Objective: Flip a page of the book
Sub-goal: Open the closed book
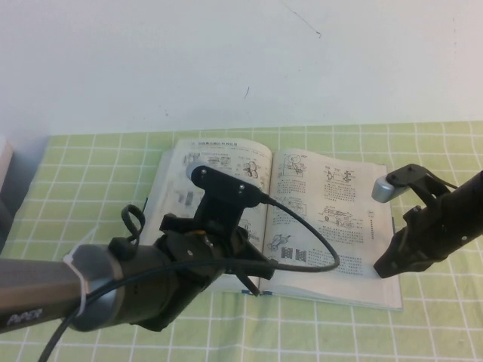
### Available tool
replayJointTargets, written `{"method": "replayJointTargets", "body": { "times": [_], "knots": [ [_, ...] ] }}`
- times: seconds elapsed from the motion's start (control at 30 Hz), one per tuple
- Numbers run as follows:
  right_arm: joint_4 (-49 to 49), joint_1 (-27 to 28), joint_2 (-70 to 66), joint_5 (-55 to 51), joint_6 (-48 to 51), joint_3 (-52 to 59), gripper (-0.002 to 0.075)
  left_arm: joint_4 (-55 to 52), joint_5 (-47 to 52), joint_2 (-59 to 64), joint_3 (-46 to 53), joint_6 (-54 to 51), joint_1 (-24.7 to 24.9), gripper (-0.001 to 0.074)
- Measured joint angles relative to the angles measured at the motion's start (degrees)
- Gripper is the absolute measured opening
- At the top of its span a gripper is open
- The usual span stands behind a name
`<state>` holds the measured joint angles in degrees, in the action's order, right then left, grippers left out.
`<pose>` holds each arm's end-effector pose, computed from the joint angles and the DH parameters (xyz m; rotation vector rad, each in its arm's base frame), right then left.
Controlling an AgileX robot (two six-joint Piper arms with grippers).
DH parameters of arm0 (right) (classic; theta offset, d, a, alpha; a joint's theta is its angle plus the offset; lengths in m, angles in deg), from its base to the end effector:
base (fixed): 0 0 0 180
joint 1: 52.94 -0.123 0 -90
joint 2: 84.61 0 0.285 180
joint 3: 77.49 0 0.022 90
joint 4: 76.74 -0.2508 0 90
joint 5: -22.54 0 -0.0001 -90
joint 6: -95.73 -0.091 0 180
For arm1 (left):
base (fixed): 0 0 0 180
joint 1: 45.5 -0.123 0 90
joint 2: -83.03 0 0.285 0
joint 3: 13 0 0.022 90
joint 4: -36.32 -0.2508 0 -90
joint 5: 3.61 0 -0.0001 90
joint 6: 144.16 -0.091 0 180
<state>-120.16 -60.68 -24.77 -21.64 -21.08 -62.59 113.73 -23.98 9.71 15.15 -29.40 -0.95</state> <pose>0.3403 0.0903 0.1287 -0.9445 2.6486 0.6606 0.2643 -0.2169 0.1795 0.4611 2.1786 -0.1397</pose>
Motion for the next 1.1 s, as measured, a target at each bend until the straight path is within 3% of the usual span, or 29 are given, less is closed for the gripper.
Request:
{"method": "replayJointTargets", "body": {
  "times": [0.33,0.63,0.93,1.1],
  "knots": [
    [4.7,0.0,0.0,0.4,-4.6,0.0,-0.0002,8.0,12.0,0.0,0.0,0.0,-5.0,-0.0004],
    [5.2,0.0,1.2,0.9,-5.3,0.0,-0.0002,8.6,19.3,0.0,0.0,-1.6,-8.6,-0.0005],
    [9.3,0.0,18.6,4.3,-5.7,0.0,-0.0002,7.8,25.0,-8.5,0.0,-2.7,-8.8,-0.0004],
    [20.0,0.0,30.2,4.3,-11.6,0.0,-0.0002,6.2,27.1,-16.9,0.0,-2.8,-8.8,-0.0004]
  ]
}}
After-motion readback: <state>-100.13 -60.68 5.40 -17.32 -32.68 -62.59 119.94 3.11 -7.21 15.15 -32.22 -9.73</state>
